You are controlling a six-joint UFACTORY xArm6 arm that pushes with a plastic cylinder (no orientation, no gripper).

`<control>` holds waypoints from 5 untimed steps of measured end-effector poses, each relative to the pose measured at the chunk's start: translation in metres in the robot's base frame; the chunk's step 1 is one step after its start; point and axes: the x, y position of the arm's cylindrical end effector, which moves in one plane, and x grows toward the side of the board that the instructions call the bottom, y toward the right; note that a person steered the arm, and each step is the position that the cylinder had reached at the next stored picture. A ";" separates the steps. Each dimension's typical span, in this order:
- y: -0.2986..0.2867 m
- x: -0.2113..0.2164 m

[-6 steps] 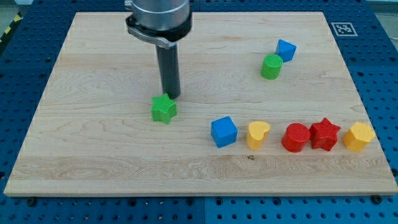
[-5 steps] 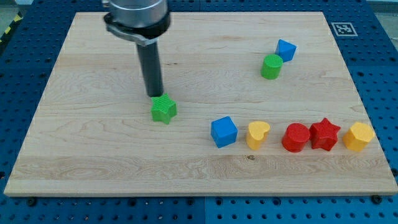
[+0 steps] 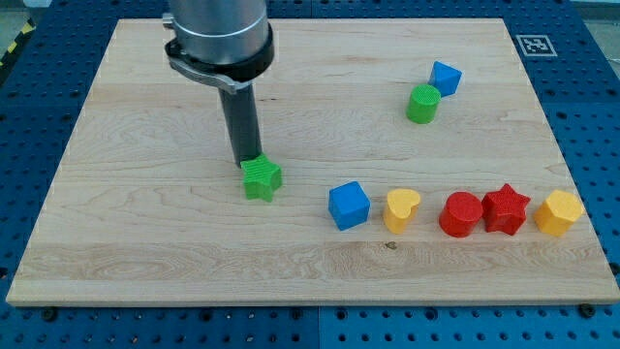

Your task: Move the green star towards the bottom center

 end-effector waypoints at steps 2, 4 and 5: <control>0.018 0.016; 0.028 0.023; 0.032 0.033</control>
